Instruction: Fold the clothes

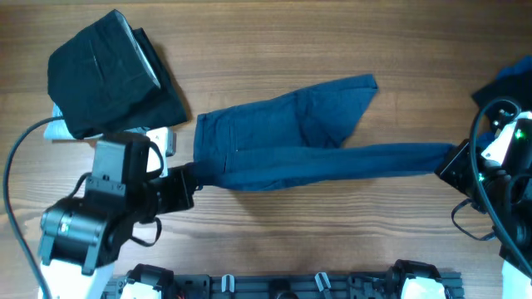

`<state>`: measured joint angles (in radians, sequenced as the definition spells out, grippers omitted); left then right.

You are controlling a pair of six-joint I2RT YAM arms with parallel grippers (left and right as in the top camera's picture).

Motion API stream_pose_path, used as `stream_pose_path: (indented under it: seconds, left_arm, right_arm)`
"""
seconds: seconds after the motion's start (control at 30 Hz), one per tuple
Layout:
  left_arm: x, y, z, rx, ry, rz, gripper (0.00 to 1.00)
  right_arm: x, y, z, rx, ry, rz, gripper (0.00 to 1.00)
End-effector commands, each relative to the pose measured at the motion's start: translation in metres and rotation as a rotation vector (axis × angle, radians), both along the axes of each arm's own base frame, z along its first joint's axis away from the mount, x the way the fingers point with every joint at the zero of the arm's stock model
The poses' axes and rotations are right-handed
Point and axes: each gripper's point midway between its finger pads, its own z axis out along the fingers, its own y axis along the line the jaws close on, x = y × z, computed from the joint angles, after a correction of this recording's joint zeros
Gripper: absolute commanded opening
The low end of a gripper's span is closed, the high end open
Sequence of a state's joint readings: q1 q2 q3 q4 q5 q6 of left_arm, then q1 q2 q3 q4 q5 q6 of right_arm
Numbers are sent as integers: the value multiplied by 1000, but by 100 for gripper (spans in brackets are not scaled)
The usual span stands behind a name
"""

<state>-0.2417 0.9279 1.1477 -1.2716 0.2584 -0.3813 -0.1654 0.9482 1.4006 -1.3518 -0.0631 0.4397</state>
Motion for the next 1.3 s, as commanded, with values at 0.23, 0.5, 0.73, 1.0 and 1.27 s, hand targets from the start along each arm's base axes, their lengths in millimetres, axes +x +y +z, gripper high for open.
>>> stream_pose_path:
  seconds: [0.23, 0.5, 0.73, 1.0, 1.27]
  left_arm:
    - [100, 11, -49, 167, 24, 119, 4]
    - [200, 34, -123, 343, -38, 244, 45]
    - [161, 53, -142, 291, 179, 251, 89]
    - [117, 10, -203, 68, 399, 120, 100]
    - [116, 0, -245, 41, 464, 36, 93]
  right_arm:
    - [113, -12, -45, 67, 64, 13, 4]
    - [245, 2, -147, 186, 30, 201, 57]
    - [195, -6, -186, 195, 262, 296, 68]
    - [132, 40, -225, 247, 504, 426, 63]
    - [110, 81, -256, 280, 539, 516, 57]
